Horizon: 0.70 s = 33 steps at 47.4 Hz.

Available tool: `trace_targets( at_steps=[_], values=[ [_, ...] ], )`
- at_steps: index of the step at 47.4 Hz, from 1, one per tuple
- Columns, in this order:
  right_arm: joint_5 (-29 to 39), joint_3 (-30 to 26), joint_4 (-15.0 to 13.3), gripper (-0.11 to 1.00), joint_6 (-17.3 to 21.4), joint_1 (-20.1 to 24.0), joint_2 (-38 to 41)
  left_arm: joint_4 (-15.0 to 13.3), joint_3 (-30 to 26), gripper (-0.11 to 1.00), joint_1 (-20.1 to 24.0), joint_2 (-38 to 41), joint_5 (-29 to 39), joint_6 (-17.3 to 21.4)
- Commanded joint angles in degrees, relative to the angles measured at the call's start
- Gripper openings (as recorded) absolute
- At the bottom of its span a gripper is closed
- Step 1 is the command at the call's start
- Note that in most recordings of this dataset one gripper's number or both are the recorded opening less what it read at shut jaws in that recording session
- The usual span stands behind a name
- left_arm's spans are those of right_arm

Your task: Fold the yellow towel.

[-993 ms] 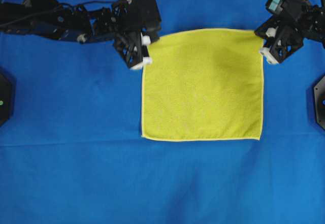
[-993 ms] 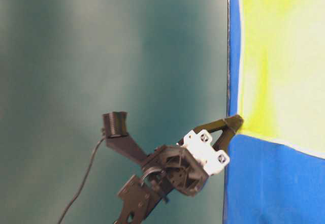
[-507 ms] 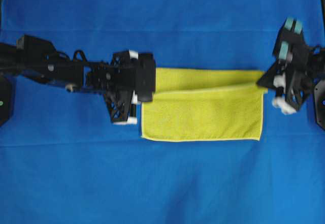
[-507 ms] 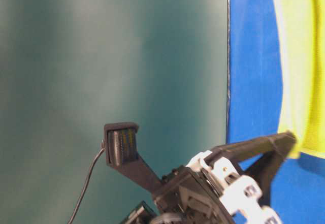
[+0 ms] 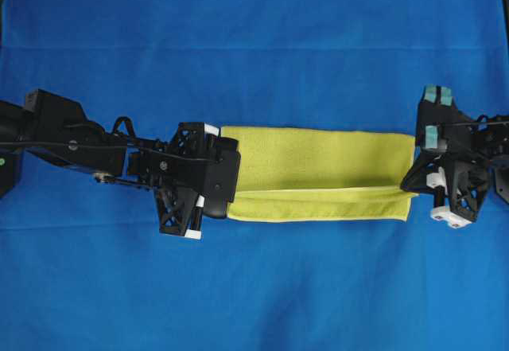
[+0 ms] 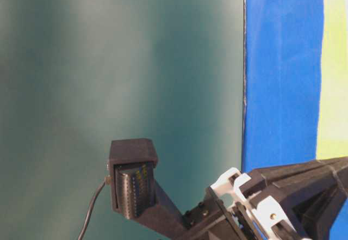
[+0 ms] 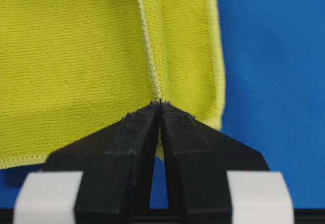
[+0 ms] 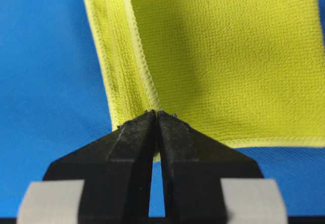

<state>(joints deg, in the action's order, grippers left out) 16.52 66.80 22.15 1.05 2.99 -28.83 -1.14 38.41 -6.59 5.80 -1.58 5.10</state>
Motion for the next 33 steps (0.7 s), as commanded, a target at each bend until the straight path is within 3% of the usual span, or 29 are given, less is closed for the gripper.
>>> trace_targets(
  at_steps=[1,17,25,27,33],
  values=[
    [-1.4,-1.2,0.3,0.03,-0.1,0.3,0.8,-0.1,-0.7,0.02,-0.1,-0.8,-0.4,-0.1],
    [-2.4,-2.2,0.3,0.03,-0.2,0.8,3.1,-0.1,-0.9,0.06,0.0,-0.7,-0.5,-0.1],
    [-2.4,-2.4,1.7,0.05,0.4,2.5,2.7,-0.1,-1.1,0.39,0.0,-0.9,-0.6,-0.2],
    [-2.5,-2.4,1.7,0.11,0.8,2.8,2.5,-0.1,-1.3,0.47,-0.1,-1.1,-0.5,-0.2],
    [-2.8,-1.9,1.0,0.5,0.9,3.1,0.3,-0.1,-2.1,0.6,0.0,-2.5,0.3,0.9]
  ],
)
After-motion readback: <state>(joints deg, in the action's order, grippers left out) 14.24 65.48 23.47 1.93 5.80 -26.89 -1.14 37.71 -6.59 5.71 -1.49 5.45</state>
